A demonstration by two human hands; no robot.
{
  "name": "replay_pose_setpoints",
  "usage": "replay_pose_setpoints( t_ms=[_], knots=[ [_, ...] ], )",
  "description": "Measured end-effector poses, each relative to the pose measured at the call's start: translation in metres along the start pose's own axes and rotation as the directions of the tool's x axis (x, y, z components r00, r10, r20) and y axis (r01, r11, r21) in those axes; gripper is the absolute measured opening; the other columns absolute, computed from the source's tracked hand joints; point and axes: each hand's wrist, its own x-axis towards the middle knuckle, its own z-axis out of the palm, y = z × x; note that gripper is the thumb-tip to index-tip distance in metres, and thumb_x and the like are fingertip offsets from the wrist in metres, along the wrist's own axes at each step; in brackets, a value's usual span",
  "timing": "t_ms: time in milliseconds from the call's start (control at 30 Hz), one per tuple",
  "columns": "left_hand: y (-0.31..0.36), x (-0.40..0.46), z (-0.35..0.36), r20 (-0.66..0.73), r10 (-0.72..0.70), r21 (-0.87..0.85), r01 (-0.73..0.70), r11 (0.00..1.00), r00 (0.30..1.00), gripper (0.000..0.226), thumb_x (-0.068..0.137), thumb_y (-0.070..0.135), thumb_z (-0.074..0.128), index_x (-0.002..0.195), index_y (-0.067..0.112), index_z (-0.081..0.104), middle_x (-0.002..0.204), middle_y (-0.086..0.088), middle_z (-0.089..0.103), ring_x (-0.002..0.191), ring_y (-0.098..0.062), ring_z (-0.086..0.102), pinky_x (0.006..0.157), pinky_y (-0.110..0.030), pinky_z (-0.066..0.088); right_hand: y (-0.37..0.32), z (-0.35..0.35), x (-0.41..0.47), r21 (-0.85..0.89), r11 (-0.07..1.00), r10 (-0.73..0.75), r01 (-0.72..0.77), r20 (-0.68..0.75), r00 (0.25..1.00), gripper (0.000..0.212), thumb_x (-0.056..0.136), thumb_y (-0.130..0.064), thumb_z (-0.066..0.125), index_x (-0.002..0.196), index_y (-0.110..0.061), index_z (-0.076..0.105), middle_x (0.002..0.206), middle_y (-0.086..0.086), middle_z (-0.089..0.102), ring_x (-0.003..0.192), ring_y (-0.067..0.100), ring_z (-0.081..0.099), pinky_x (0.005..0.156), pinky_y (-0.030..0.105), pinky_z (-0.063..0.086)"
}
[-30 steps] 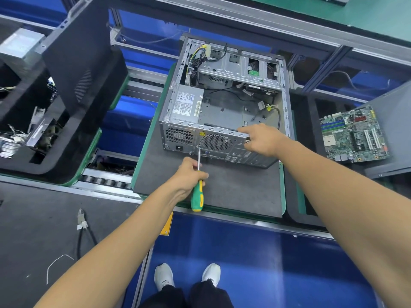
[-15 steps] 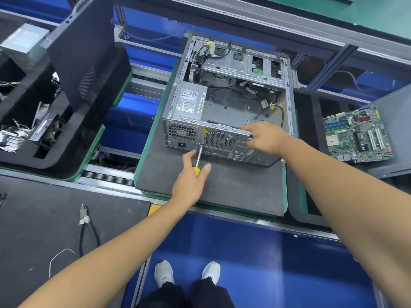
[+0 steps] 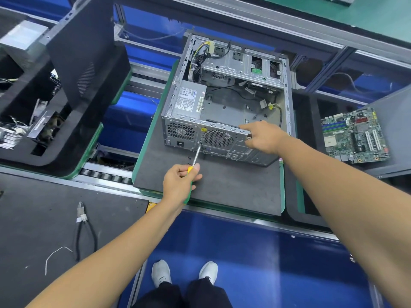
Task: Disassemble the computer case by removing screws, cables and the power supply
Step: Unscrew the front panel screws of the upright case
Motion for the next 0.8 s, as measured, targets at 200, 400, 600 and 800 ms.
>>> replay_pose_setpoints(
  t_ms=[200, 400, 600, 800],
  knots=[
    [0.012, -0.001, -0.003, 0.150, -0.194, -0.064, 0.206, 0.976, 0.969, 0.035, 0.100, 0.042, 0.063, 0.109, 0.009, 0.069, 0.104, -0.004, 0.078, 0.088, -0.010, 0.077, 0.076, -0.032, 0.059, -0.001, 0.000, -0.001, 0.006, 1.000, 0.024, -0.024, 0.012, 1.000, 0.064, 0.091, -0.027, 0.059, 0.152, -0.031, 0.042, 0.091, 0.001, 0.071, 0.086, 0.021, 0.058, 0.067, 0.032, 0.038],
    [0.024, -0.003, -0.008, 0.353, -0.333, -0.205, 0.420, 0.884, 0.874, 0.045, 0.102, 0.048, 0.054, 0.118, 0.008, 0.067, 0.079, 0.002, 0.070, 0.061, -0.008, 0.060, 0.047, -0.019, 0.047, -0.002, 0.000, -0.001, 0.002, 1.000, 0.021, -0.022, 0.015, 1.000, 0.063, 0.092, -0.025, 0.059, 0.153, -0.030, 0.043, 0.086, 0.003, 0.070, 0.082, 0.021, 0.060, 0.063, 0.032, 0.037],
    [0.024, -0.004, 0.005, 0.191, -0.203, -0.063, 0.218, 0.974, 0.960, 0.044, 0.088, 0.030, 0.081, 0.108, 0.016, 0.044, 0.099, -0.006, 0.055, 0.063, -0.010, 0.055, 0.043, -0.021, 0.044, -0.002, -0.002, -0.002, -0.005, 1.000, 0.006, -0.006, 0.001, 1.000, 0.061, 0.093, -0.024, 0.060, 0.152, -0.027, 0.045, 0.074, -0.009, 0.057, 0.086, 0.019, 0.050, 0.065, 0.032, 0.033],
    [0.003, -0.005, 0.006, -0.082, 0.043, 0.047, -0.039, 0.998, 0.996, 0.041, 0.079, 0.032, 0.089, 0.095, 0.013, 0.056, 0.084, -0.005, 0.075, 0.069, -0.011, 0.075, 0.054, -0.031, 0.057, -0.001, 0.000, -0.001, -0.009, 1.000, 0.011, -0.011, -0.005, 1.000, 0.062, 0.092, -0.025, 0.060, 0.152, -0.027, 0.044, 0.111, 0.007, 0.071, 0.103, 0.027, 0.059, 0.074, 0.033, 0.037]
  ],
)
